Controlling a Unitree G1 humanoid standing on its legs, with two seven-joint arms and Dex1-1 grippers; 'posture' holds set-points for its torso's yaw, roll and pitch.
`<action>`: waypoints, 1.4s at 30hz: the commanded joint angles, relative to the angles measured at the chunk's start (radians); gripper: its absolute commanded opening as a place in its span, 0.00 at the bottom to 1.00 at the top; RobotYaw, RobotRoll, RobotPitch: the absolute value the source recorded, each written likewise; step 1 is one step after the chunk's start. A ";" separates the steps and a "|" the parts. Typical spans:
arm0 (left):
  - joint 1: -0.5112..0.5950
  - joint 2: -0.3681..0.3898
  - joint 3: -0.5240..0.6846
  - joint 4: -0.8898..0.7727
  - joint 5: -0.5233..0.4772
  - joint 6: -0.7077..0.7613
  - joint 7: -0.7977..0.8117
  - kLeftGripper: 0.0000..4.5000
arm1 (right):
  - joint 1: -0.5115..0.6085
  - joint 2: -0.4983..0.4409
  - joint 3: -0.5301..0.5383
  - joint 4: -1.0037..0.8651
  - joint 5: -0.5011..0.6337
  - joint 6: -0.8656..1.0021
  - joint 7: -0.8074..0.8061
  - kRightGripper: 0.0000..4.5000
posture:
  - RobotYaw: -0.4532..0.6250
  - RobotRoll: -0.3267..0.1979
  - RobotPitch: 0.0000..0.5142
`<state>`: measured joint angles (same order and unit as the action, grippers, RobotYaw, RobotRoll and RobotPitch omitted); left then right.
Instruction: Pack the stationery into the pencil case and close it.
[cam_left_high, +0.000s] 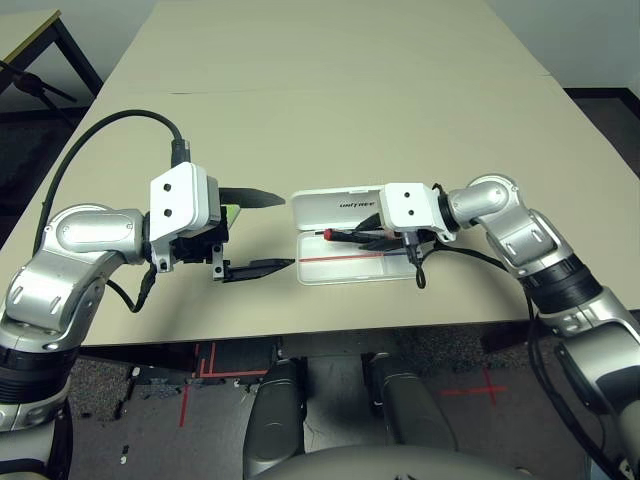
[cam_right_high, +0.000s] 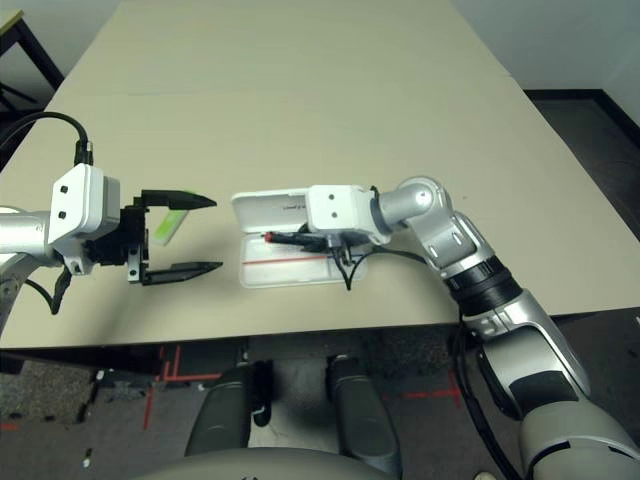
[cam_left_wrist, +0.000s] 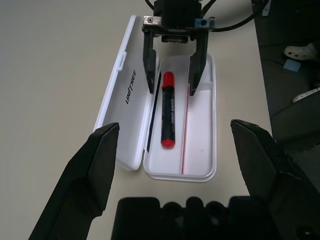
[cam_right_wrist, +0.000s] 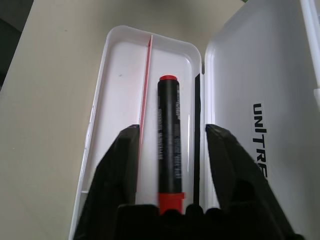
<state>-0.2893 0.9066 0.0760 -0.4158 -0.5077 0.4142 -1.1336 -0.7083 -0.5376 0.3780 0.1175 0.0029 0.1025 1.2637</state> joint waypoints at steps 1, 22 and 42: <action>0.016 0.013 0.001 -0.011 0.008 -0.006 0.000 1.00 | 0.019 -0.018 -0.030 -0.040 0.056 0.018 0.031 0.94 | 0.40 0.62 0.30; 0.023 0.039 0.006 0.029 0.020 -0.021 -0.011 1.00 | 0.177 -0.471 -0.350 -0.380 0.534 0.660 0.159 0.99 | 0.39 0.62 0.31; 0.010 0.050 -0.002 0.045 0.050 0.052 0.032 1.00 | 0.288 -0.504 -0.472 -0.467 0.626 0.653 0.036 0.99 | 0.38 0.62 0.29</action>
<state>-0.2726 0.9397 0.0769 -0.3718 -0.4703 0.4400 -1.1148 -0.4237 -1.0344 -0.0895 -0.3235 0.6157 0.7654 1.3040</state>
